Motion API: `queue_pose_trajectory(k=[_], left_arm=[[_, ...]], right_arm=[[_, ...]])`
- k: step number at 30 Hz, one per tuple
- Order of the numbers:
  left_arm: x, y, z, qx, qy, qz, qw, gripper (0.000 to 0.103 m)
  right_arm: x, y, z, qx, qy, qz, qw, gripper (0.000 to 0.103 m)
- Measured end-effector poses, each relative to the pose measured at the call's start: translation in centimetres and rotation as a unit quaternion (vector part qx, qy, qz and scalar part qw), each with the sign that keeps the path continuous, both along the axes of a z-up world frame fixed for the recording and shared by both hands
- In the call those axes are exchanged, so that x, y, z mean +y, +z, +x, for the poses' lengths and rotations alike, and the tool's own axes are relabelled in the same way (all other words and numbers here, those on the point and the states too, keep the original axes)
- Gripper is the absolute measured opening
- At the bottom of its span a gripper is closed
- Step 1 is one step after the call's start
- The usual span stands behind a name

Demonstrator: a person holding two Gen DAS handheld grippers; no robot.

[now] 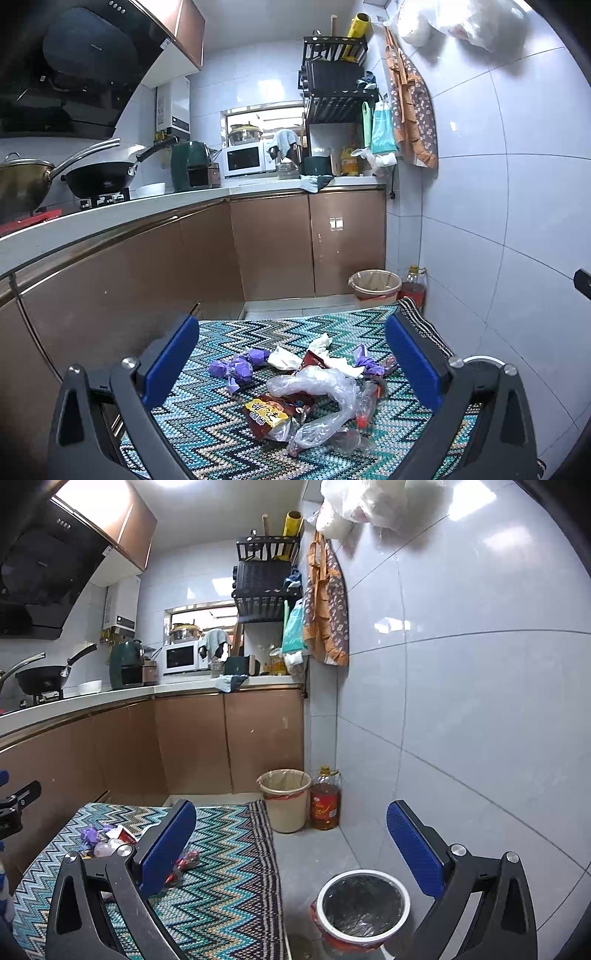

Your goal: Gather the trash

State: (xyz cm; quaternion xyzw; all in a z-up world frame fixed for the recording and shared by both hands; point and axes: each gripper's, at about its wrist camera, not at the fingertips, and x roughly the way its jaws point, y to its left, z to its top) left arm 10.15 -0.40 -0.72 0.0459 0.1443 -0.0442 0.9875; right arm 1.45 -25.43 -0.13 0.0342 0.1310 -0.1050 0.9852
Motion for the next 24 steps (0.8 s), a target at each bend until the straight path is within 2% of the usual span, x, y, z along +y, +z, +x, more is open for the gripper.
queue_pose_trajectory(k=[7, 19, 24], left_arm=[[0.6, -1.0, 1.3, 0.006, -0.003, -0.009, 0.9999, 0.101], [2.4, -2.0, 3.2, 0.013, 0.004, -0.02, 0.9997, 0.101], [5.1, -2.6, 5.1, 0.043, 0.017, -0.041, 0.9981, 0.101]], right_arm=[[0.5, -0.1, 1.4, 0.001, 0.024, 0.017, 1.0, 0.103], [2.2, -0.9, 4.5, 0.018, 0.038, 0.011, 0.999, 0.103], [3.1, -1.8, 6.4, 0.043, 0.055, 0.01, 0.997, 0.103]])
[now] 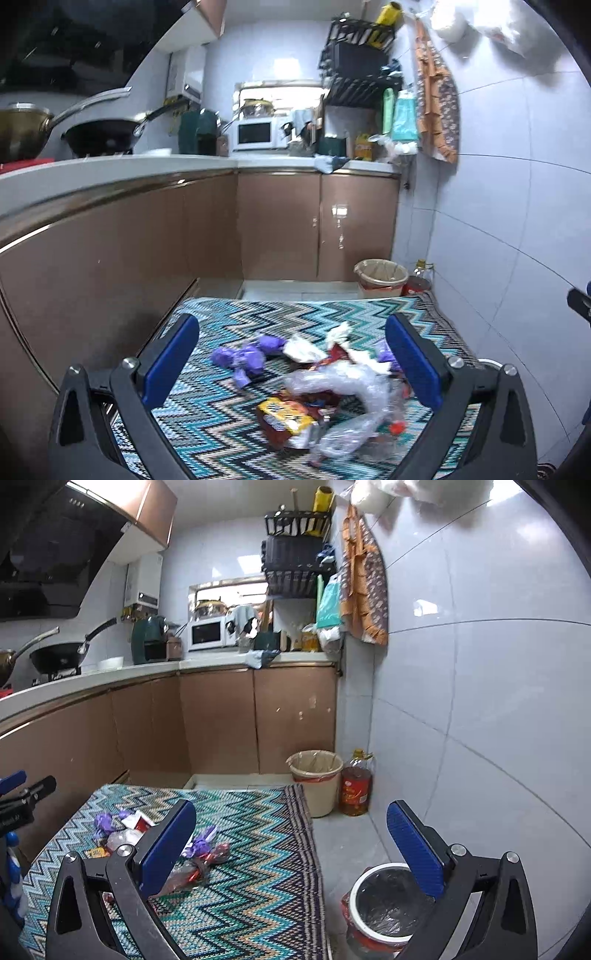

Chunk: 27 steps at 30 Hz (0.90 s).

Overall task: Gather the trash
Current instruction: 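Grasp the brown snack bag with the left tool while the right tool grasps red-wrapped plastic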

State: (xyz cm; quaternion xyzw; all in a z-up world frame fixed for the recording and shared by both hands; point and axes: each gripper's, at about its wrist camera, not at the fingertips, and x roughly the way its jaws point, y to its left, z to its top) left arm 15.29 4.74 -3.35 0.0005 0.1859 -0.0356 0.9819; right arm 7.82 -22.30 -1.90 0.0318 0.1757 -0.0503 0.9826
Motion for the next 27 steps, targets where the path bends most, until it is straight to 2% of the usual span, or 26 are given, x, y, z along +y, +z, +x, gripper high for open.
queue_pose_trajectory(k=[5, 7, 10, 12, 15, 21, 27], left_arm=[[3.8, -1.3, 1.6, 0.03, 0.032, -0.008, 0.999, 0.101], [5.0, -2.0, 2.0, 0.04, 0.036, -0.006, 0.9985, 0.101], [7.0, -3.3, 2.3, 0.061, 0.038, -0.005, 0.9974, 0.101], [7.5, -4.2, 2.5, 0.076, 0.034, -0.003, 0.9965, 0.101], [8.2, -6.3, 2.8, 0.111, 0.012, -0.016, 0.9936, 0.1], [6.0, -9.9, 4.2, 0.174, -0.04, -0.026, 0.9837, 0.098], [3.5, -12.3, 6.5, 0.214, -0.08, -0.032, 0.9731, 0.093]], right_arm=[[1.4, -1.5, 2.2, 0.032, 0.037, 0.01, 0.999, 0.103], [2.2, -2.4, 3.2, 0.047, 0.057, 0.015, 0.997, 0.1], [3.3, -3.9, 4.9, 0.076, 0.095, 0.033, 0.992, 0.087], [4.1, -4.9, 6.1, 0.094, 0.114, 0.04, 0.988, 0.07], [5.0, -6.3, 7.6, 0.117, 0.137, 0.049, 0.982, 0.057], [6.0, -9.6, 10.2, 0.171, 0.178, 0.094, 0.965, 0.055], [6.3, -12.7, 12.9, 0.225, 0.2, 0.169, 0.938, 0.055]])
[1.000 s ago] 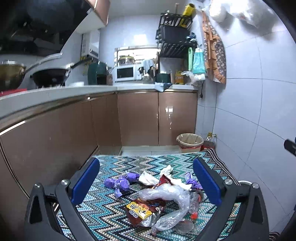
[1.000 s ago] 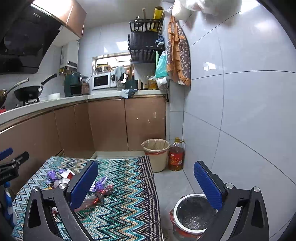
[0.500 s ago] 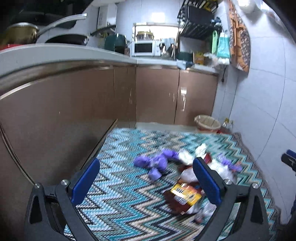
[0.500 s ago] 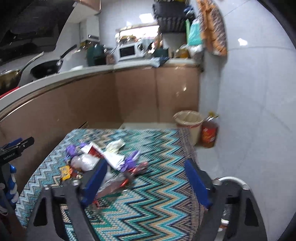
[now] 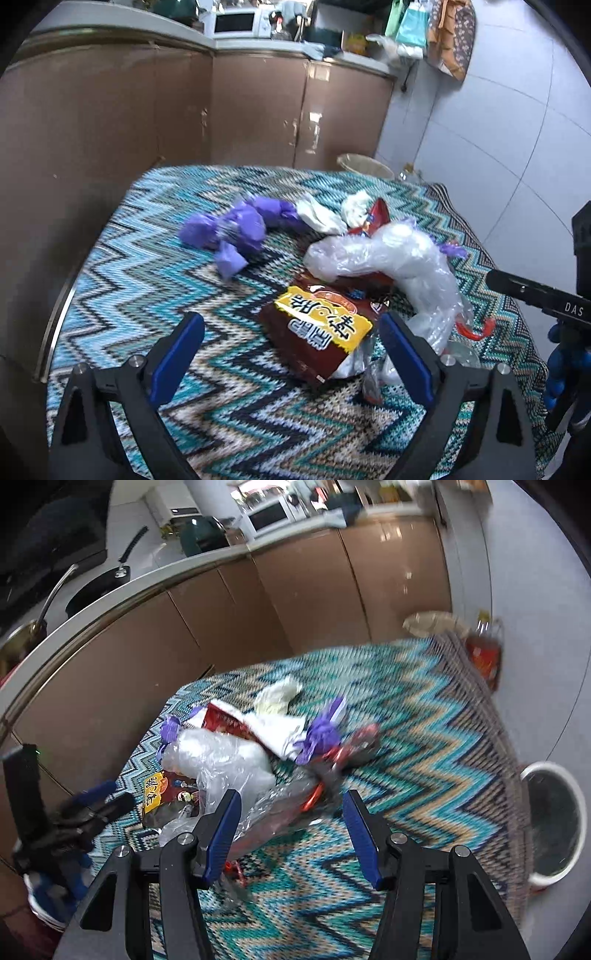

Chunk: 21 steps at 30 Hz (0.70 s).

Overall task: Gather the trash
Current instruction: 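Grasp the brown snack bag with the left tool while the right tool grasps red-wrapped plastic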

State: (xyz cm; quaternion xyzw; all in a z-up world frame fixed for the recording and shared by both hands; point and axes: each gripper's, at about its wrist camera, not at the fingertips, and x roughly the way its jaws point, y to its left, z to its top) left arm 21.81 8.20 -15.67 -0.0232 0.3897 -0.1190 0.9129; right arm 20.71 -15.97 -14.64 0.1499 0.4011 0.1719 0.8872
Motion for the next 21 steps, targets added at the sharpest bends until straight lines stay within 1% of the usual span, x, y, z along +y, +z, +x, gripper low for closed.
queue_pose_trajectory(k=[1, 4, 6, 7, 9, 10, 12, 13, 15, 18, 21], left_arm=[[-0.1, -0.3, 0.4, 0.007, -0.002, -0.004, 1.0, 0.092], [0.1, -1.2, 1.7, 0.031, -0.004, -0.02, 0.9993, 0.084], [0.2, -1.9, 2.4, 0.045, -0.005, -0.027, 0.9986, 0.072], [0.2, -2.3, 2.6, 0.052, -0.006, -0.03, 0.9982, 0.069], [0.4, -2.8, 2.8, 0.064, -0.009, -0.041, 0.997, 0.057], [0.5, -3.0, 2.8, 0.069, -0.011, -0.048, 0.9964, 0.053], [0.6, -3.3, 2.8, 0.073, -0.01, -0.054, 0.9958, 0.047], [0.7, -3.3, 2.8, 0.073, -0.01, -0.055, 0.9957, 0.046], [0.9, -3.2, 2.6, 0.073, -0.009, -0.061, 0.9955, 0.041], [1.1, -2.6, 1.9, 0.07, -0.009, -0.062, 0.9956, 0.034], [1.1, -2.0, 0.9, 0.064, -0.007, -0.054, 0.9965, 0.033]], right_arm=[[0.1, -0.5, 0.4, 0.009, 0.002, 0.009, 1.0, 0.055], [0.2, -1.8, 1.5, 0.038, 0.006, 0.036, 0.999, 0.055], [0.1, -2.6, 2.1, 0.054, 0.006, 0.055, 0.997, 0.055], [0.1, -3.1, 2.5, 0.064, 0.006, 0.065, 0.996, 0.054], [-0.1, -3.7, 2.9, 0.078, 0.005, 0.088, 0.993, 0.051], [-0.2, -4.0, 3.0, 0.084, 0.004, 0.101, 0.991, 0.05], [-0.3, -4.6, 3.3, 0.096, 0.001, 0.121, 0.988, 0.041], [-0.4, -4.8, 3.4, 0.101, 0.001, 0.13, 0.986, 0.038], [-0.9, -5.4, 3.5, 0.112, -0.001, 0.153, 0.982, 0.026], [-1.5, -5.4, 2.9, 0.111, -0.007, 0.163, 0.98, 0.017], [-2.1, -4.7, 1.8, 0.099, -0.009, 0.156, 0.983, 0.012]])
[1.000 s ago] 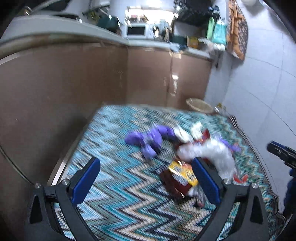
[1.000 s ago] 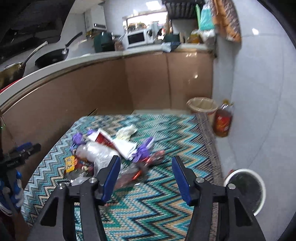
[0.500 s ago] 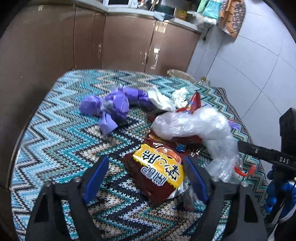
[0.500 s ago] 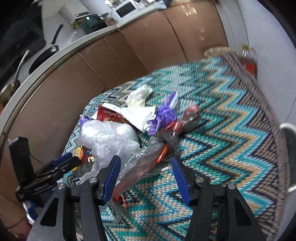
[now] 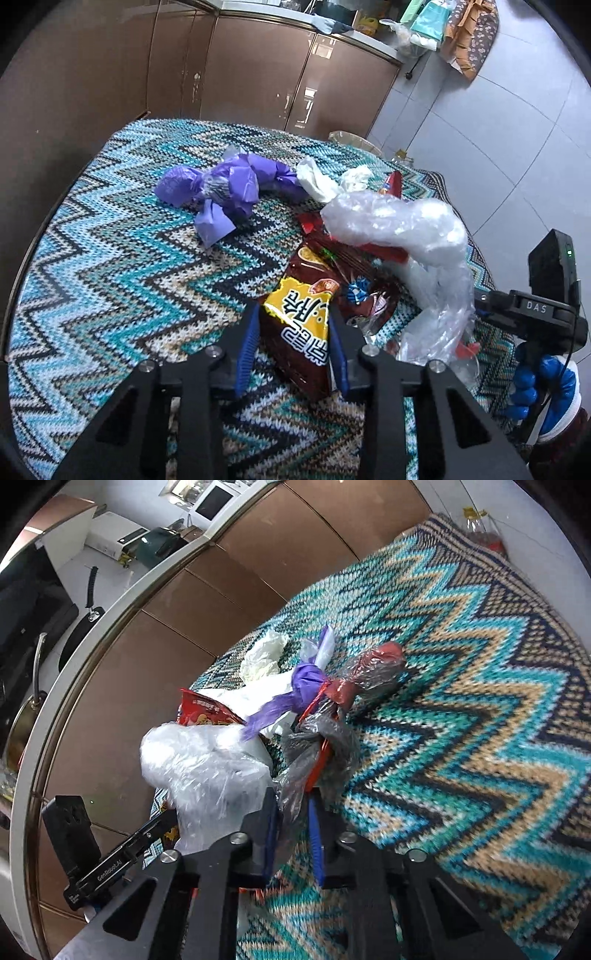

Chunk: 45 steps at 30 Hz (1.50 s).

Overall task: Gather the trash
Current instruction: 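Grasp the brown snack bag with the left tool while the right tool grasps red-wrapped plastic, then carry both held items to the white bin and open both tools over it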

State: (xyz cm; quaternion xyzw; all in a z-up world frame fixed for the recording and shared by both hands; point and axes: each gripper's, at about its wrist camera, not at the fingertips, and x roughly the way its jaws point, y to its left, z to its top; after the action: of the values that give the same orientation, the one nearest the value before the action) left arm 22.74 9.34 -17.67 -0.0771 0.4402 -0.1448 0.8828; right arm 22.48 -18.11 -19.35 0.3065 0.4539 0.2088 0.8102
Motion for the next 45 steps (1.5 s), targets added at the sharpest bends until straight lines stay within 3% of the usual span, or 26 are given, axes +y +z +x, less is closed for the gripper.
queue_pose_trajectory(k=[6, 16, 28, 34, 40, 45], left_arm=[[0.8, 1.7, -2.3, -0.018, 0.016, 0.013, 0.9996, 0.03], [1.8, 4.6, -6.8, -0.058, 0.068, 0.097, 0.9913, 0.029], [4.3, 9.1, -12.0, -0.103, 0.112, 0.099, 0.9835, 0.029], [1.4, 11.1, -12.9, -0.115, 0.072, 0.066, 0.9885, 0.029], [-7.6, 12.1, -11.2, -0.111, -0.027, 0.056, 0.9919, 0.029], [-16.9, 11.7, -9.0, -0.092, -0.121, 0.056, 0.9868, 0.029]], right_arm=[[-0.9, 1.7, -2.3, -0.022, -0.006, -0.036, 0.999, 0.01], [-1.6, 4.4, -6.7, -0.065, -0.008, -0.09, 0.994, 0.01], [-1.0, 7.5, -11.3, -0.125, 0.004, -0.101, 0.987, 0.01], [-3.7, 8.9, -13.8, -0.154, -0.017, -0.103, 0.982, 0.01], [-9.4, 9.4, -16.4, -0.168, -0.074, -0.125, 0.975, 0.01], [-14.7, 7.9, -17.6, -0.149, -0.129, -0.146, 0.969, 0.01]])
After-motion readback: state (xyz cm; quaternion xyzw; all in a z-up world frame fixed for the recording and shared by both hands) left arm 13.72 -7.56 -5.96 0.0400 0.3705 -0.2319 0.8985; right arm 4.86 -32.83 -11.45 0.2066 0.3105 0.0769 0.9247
